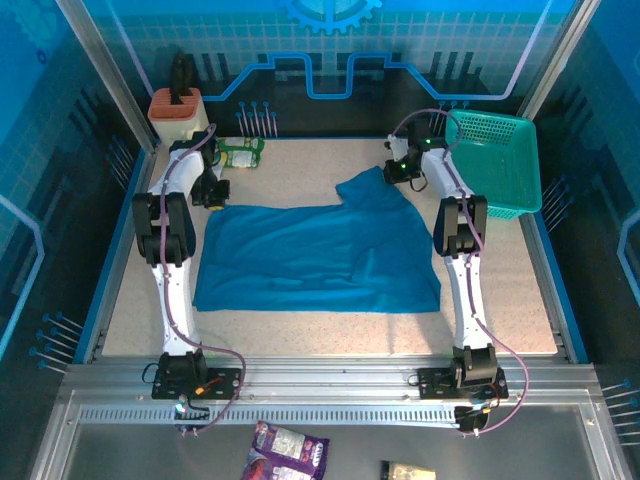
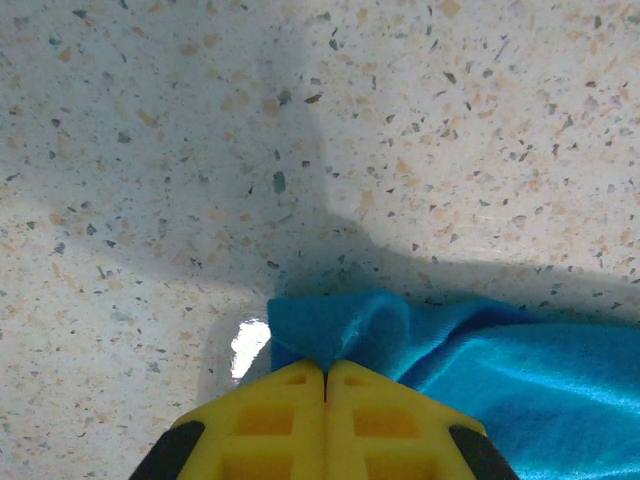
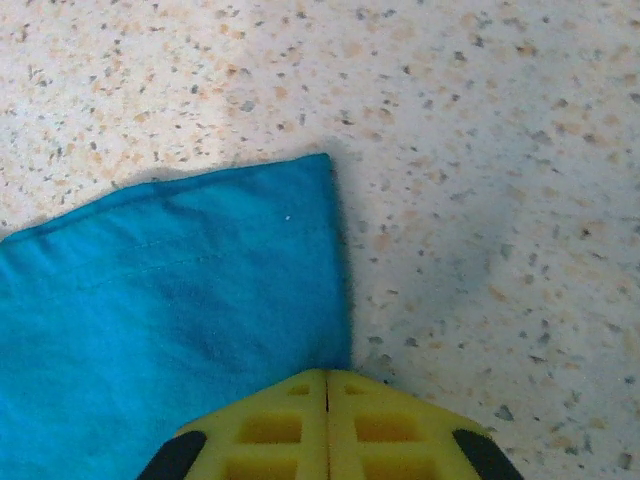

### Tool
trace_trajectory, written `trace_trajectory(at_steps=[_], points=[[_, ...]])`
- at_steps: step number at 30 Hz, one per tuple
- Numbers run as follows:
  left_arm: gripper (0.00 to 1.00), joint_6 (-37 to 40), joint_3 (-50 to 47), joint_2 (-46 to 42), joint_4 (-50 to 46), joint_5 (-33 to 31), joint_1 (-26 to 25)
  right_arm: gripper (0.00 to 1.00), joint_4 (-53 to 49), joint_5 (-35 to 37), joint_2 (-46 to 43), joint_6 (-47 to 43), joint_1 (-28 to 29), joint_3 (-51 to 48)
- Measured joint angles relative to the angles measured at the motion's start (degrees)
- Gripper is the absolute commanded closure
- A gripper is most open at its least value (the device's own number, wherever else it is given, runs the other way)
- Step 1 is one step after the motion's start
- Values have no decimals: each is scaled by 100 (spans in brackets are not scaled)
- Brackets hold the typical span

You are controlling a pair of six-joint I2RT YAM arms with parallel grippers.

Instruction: Fold the inside-out t-shirt

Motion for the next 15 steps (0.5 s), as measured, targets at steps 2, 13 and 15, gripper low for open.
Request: trace_trajectory(at_steps=[2,13,15], points=[[100,-37,0,0,4,2,9,100,9,35,-4,15,17,-9],[100,-391,-22,-256,299,293,227,100,282,374,-1126,260,28,-713],[100,-444,-111,-396,400,417,269,100,306,385,-1390,319,31,-817]])
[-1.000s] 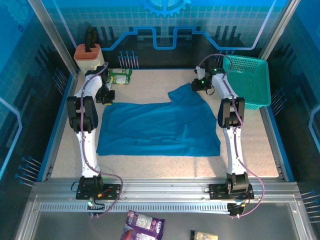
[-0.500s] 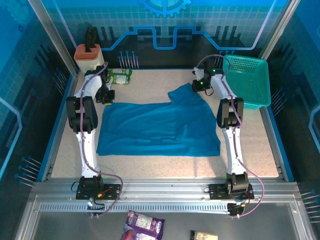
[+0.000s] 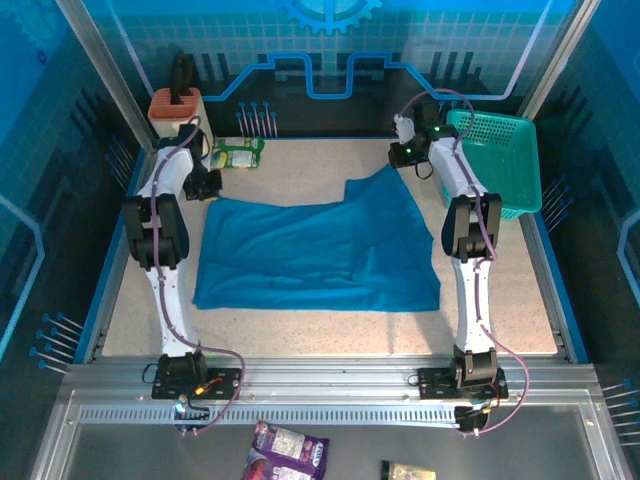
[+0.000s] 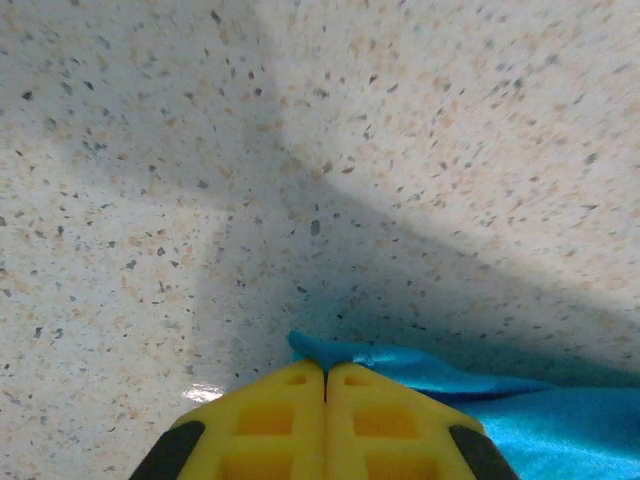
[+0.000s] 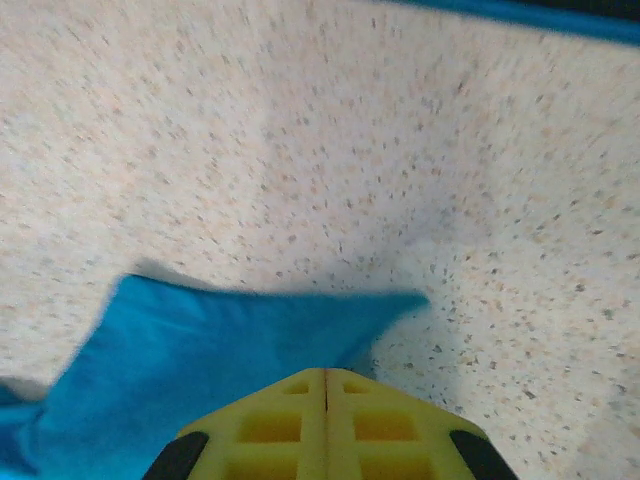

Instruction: Fold the inside-out t-shirt

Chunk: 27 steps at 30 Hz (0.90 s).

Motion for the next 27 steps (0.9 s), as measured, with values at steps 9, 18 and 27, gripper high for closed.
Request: trace_trajectory(at_steps=[9,18,27], points=[[100,-208,-813,-461,494,345,31,100,37,-74,-658,247,0,-824],[100,-601,-2468,-1453,1200,861,369,100,214,-114,-2216,758,0,-3088],[100,-901,-3499,-2422,1735,1193,529,100,433,-238,-3740,1268,-127,-4916]])
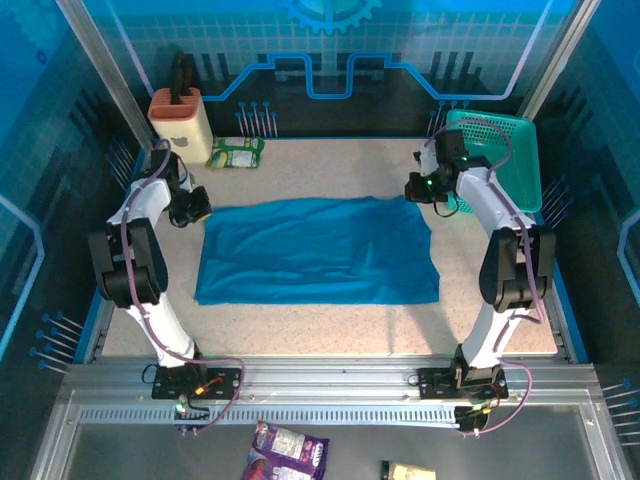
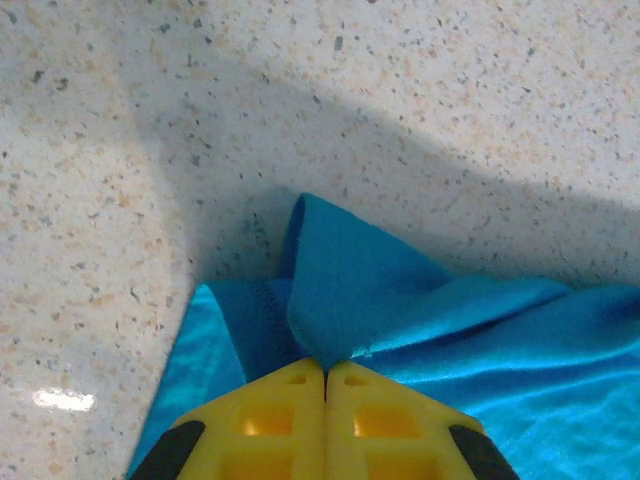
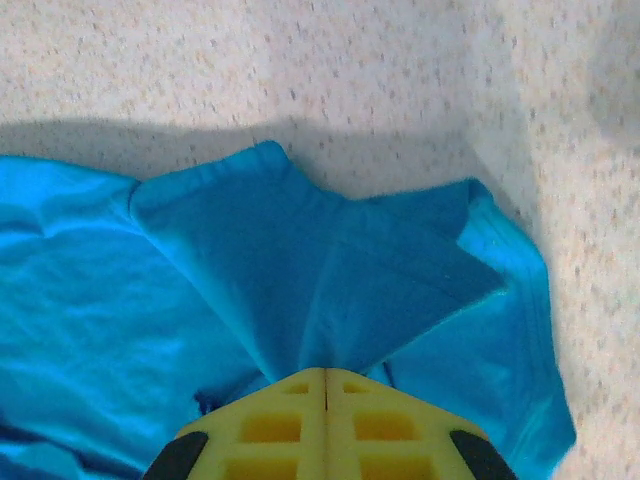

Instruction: Fold the inside-out t-shirt

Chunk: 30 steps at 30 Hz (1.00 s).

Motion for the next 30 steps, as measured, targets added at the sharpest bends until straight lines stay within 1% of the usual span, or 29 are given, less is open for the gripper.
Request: trace_trajectory(at_steps=[6,13,18,23,26,30], points=[[100,-166,-472,-472,203,129,122,100,15,-50,-675,243,-11,-828],[100,-339,-992,-1270,369,149,304,100,11,-118,-1534,520,-13,-1547],[100,-492,-1419,-1703,564,238,531,100,-33,-122,-1823,684,-15,-1873],[100,-695,-1766,-1788,754,476,800,100,-96,-66,-2135,798,-48,-2076],[100,-802,-2006,-1840,887,605,831,100,-98,-63,-2251,848,-50,-2155],[100,-1001,-2524,-2122,1086,688,831,100,-94,-55,-2330,933,-50,-2465]])
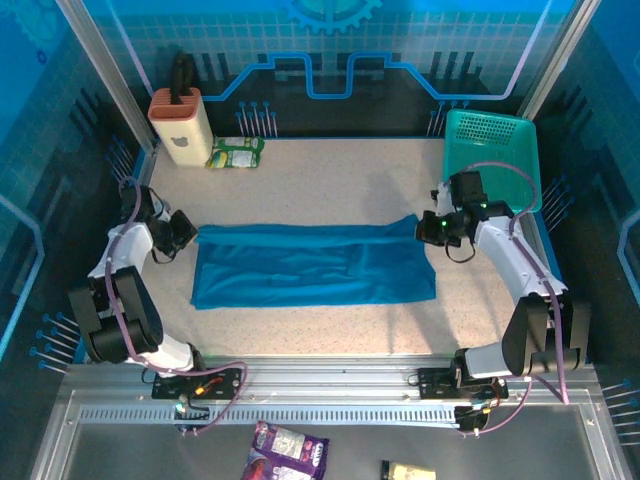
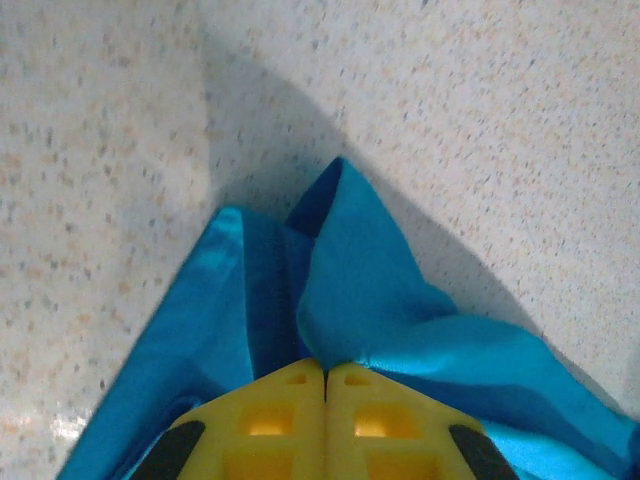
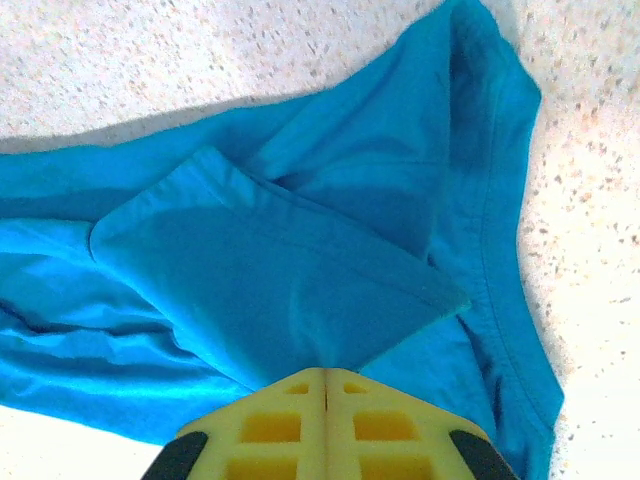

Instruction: Fold the inside-out t-shirt

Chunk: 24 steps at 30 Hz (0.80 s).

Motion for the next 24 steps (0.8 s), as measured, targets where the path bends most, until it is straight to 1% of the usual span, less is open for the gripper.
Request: trace_trajectory(at_steps=[3,7,9,11,12,14,16,17,21,24], points=[[99,-111,-358,-127,129,13,17,100,13,81,-31,109,-2,-350],[97,-315,-741,-90,330,22,79,100,173,151,-33,321,-2,-872],[93,-466,-962,-55,481,24,127,100,299,216,-9,444,-2,-1084],[85,-553,-1141,-55,581,22,181,100,442,308,31,553,-2,-1257],[83,-627,-1211,-55,616,20,219,96,507,361,52,612,-2,-1329],[80,-739,-1263,-55,640,20,306,83,562,448,111,717,-4,-1394],[73,-776,-1261,-57,686,17,391,64,601,531,129,793,-4,-1392],[72,-787,-1255,-59,704,15,420,59,608,570,127,824,-4,-1388],[72,-785,-1167,-170,643,-4,433,57,531,739,94,846,17,-1316],[72,-734,-973,-323,494,-42,367,56,442,754,59,837,140,-1060]])
